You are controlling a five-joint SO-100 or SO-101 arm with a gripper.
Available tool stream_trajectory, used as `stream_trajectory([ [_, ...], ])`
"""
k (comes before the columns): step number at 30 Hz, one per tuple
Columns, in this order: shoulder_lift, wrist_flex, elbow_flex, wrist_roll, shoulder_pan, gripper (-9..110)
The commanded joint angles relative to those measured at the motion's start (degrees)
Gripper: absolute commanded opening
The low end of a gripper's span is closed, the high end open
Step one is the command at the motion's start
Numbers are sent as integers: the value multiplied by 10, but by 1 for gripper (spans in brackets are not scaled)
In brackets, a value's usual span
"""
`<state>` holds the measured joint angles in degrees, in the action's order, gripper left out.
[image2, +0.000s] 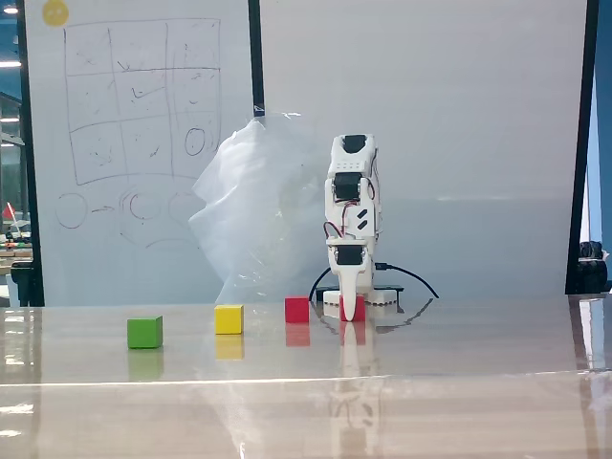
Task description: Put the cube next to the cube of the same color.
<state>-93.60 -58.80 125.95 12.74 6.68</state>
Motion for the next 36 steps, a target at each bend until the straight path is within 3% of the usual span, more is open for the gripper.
stream_trajectory([
  [1, -6, 6, -12, -4, 8, 6],
  [4, -10, -9, -13, 2, 9, -1],
  [8, -12, -80, -61, -4, 8, 1],
  [20, -59, -389, -450, 33, 44, 0],
  [29, 9, -399, -519, 188, 234, 0],
  [36, 86, -324, -519, 221, 317, 0],
])
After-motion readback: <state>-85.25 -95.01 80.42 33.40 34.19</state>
